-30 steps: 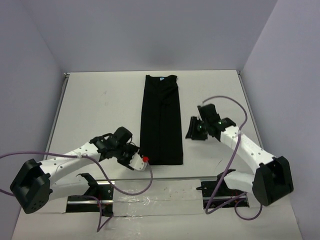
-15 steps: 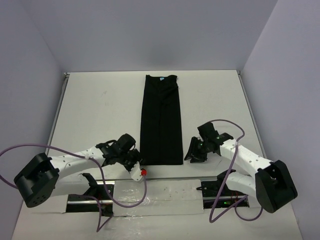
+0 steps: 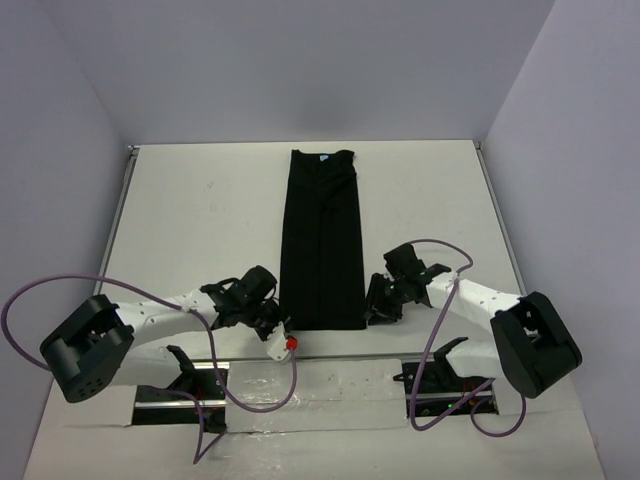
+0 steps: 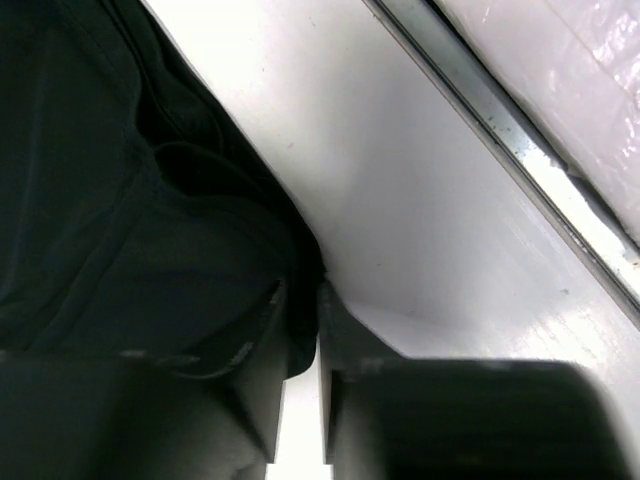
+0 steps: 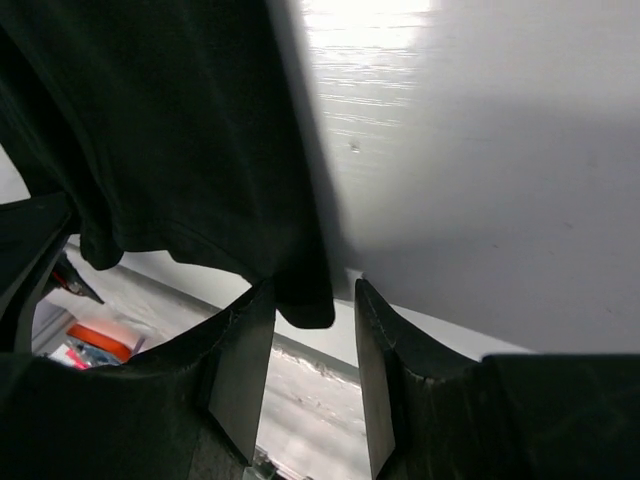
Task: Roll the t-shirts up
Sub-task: Roll the T-shirt to the center of the board.
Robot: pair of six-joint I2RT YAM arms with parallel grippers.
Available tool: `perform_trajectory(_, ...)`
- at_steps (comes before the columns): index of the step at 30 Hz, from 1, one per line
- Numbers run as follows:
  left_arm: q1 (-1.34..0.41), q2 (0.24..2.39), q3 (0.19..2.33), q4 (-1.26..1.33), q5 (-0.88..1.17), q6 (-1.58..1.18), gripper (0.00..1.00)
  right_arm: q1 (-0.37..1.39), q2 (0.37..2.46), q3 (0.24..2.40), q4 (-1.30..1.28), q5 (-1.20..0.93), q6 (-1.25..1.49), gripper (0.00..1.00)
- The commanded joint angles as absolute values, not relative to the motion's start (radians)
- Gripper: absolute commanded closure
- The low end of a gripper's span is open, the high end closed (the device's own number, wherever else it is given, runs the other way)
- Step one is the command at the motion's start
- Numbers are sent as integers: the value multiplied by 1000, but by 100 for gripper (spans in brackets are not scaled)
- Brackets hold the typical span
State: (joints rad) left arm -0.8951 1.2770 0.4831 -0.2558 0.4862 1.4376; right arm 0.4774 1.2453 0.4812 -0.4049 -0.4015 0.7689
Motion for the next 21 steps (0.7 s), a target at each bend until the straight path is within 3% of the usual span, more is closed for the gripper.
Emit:
perform_trajectory(1,-899,1287,486,-258,538,1450,78,497,1268,469,-338,-429,778,58)
perform_trajectory(4,-899,1292,489,-250,538,1436,96,506,1290,476,-327,-451,772,74)
perform_trajectory(5,-899,1295,494,-245,537,1412,100,503,1299,479,-336,-459,766,86)
perform_trajectory(7,-899,1302,512,-238,525,1349,100,497,1298,491,-362,-449,743,100)
perform_trajectory(21,-668,1463,834,-567,753,1104,100,408,1333,679,-560,-554,588,100)
